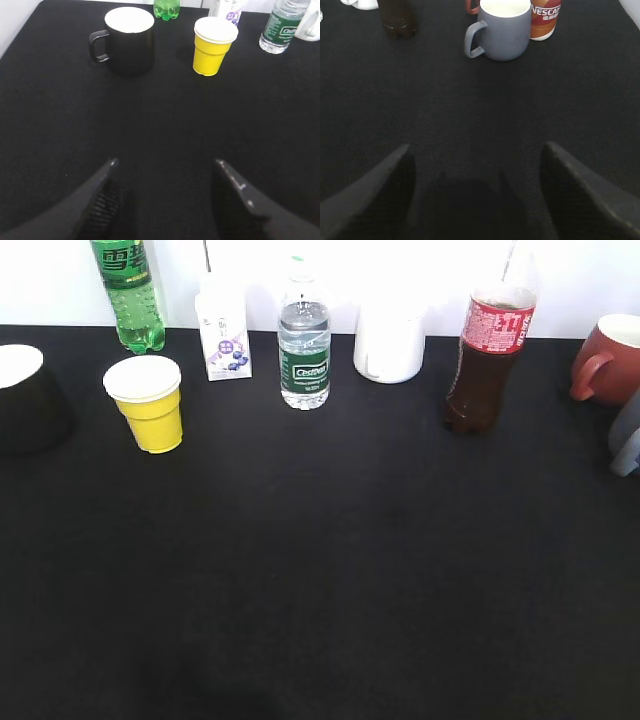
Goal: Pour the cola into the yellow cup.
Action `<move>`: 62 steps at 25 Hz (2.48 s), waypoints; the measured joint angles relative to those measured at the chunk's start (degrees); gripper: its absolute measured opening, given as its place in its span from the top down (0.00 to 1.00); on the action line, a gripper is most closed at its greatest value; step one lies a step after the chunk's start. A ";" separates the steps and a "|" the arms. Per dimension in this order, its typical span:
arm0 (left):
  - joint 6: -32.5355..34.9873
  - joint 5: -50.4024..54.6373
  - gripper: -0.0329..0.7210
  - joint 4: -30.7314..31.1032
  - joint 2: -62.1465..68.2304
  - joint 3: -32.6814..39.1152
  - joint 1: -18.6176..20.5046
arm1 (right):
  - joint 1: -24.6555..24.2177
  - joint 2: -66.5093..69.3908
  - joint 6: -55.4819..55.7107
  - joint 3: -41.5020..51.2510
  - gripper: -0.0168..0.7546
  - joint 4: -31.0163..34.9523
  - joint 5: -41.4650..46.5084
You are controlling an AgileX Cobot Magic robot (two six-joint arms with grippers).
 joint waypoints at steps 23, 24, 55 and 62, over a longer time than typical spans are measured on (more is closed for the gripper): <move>10.35 -56.89 0.37 -3.21 39.90 0.83 -8.17 | 0.00 0.00 0.00 0.00 0.22 0.00 0.00; 10.35 -62.53 0.37 -5.57 42.33 3.67 -10.86 | 0.00 0.00 0.00 0.00 0.22 0.00 0.00; -0.06 -122.19 0.21 -0.98 122.56 -13.77 -18.72 | 0.00 0.00 0.00 0.00 0.22 0.00 0.00; -0.23 -119.92 0.38 6.93 117.49 -10.47 -18.64 | 0.00 0.00 0.00 0.00 0.22 0.00 0.00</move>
